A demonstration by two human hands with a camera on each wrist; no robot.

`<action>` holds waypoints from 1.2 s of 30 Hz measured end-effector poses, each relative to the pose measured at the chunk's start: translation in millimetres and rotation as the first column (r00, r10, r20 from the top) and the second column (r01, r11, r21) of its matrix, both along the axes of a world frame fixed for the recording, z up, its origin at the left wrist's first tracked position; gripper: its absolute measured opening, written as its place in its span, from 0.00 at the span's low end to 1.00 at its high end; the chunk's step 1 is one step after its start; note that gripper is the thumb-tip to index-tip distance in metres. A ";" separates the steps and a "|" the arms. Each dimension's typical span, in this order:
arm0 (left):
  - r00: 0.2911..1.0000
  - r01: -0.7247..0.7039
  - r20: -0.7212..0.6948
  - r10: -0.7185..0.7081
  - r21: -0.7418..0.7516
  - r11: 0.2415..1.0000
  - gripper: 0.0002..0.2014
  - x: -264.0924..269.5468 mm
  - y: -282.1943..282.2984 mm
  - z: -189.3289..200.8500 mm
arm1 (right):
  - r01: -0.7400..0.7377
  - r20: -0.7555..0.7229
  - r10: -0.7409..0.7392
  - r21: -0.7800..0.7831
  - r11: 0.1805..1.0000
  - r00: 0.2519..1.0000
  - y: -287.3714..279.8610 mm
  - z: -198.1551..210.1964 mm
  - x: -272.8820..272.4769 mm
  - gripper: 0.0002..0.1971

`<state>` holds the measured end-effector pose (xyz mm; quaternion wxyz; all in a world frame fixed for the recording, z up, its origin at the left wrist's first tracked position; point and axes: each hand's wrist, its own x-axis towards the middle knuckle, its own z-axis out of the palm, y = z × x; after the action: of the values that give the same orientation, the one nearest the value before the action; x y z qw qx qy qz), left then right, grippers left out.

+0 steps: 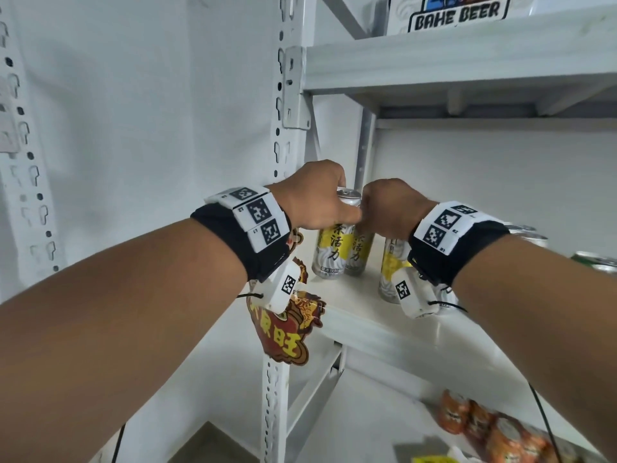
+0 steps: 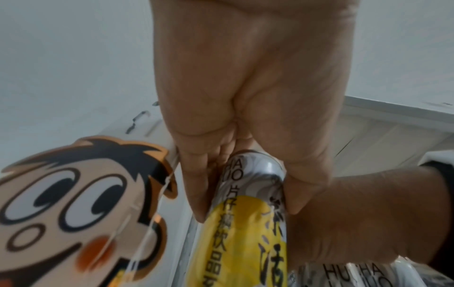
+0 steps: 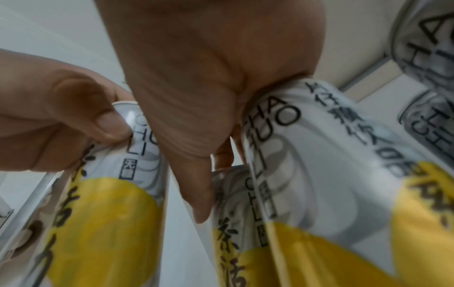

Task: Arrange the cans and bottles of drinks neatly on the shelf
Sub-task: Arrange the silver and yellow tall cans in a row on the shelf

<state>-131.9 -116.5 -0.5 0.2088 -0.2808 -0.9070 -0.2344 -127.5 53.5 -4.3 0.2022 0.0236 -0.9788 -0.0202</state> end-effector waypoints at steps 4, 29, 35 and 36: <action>1.000 0.020 0.010 -0.020 -0.003 1.000 0.22 3.5 -3.1 0.6 | -0.076 -0.002 0.076 -0.092 0.993 0.997 7.2 -3.7 2.4 0.25; 0.991 0.109 0.089 -0.097 -0.135 0.985 0.26 -61.3 68.4 -0.7 | -0.269 -0.612 -0.010 -0.363 0.892 0.791 69.1 30.7 56.5 0.19; 0.986 0.125 0.130 -0.104 -0.166 0.978 0.26 -74.0 73.8 -4.1 | -0.230 -0.586 -0.037 -0.375 0.898 0.809 63.0 23.7 47.0 0.19; 0.985 0.128 0.133 -0.106 -0.175 0.976 0.25 -73.8 74.1 -3.1 | -0.230 -0.588 -0.039 -0.375 0.898 0.808 61.5 22.4 46.4 0.19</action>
<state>-205.7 -42.4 -3.6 0.1116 -0.3367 -0.9177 -0.1791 -81.1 115.0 18.1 0.4926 0.0217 -0.8468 0.1994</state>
